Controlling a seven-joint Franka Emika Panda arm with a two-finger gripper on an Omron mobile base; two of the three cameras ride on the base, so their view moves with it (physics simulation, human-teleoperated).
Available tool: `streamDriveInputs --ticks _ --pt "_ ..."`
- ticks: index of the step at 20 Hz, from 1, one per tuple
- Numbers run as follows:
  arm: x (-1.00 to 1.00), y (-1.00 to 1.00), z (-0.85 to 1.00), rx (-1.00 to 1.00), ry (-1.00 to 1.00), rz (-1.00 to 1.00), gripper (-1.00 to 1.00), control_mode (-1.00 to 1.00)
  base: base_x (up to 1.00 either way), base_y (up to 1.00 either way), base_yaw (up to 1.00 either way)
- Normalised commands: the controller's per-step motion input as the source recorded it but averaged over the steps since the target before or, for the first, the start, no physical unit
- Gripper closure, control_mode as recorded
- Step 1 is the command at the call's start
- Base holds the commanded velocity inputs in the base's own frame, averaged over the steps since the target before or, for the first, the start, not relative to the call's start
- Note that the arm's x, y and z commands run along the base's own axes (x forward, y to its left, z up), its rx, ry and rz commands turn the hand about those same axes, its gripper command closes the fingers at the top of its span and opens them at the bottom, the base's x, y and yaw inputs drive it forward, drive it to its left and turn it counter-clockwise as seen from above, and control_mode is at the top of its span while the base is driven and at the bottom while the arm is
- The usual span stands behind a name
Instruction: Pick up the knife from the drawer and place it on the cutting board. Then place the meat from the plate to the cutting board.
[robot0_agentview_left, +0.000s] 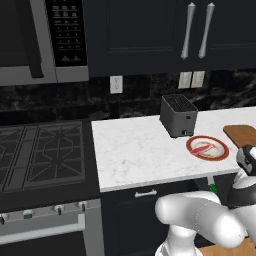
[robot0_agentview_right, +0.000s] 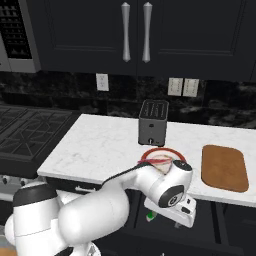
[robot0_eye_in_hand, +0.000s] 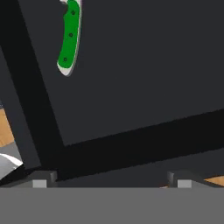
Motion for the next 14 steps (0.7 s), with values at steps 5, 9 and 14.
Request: streamDriveInputs --ticks 5,9,14 --pt "0.17 -0.01 -0.22 0.02 0.00 0.20 -1.00 -1.00 0.00 0.00 0.00" --pt "0.03 0.00 -0.21 0.00 0.00 0.18 -1.00 -1.00 0.00 0.00 0.00" --pt "-0.05 0.00 -0.45 0.01 0.00 0.16 -1.00 -1.00 0.00 0.00 0.00"
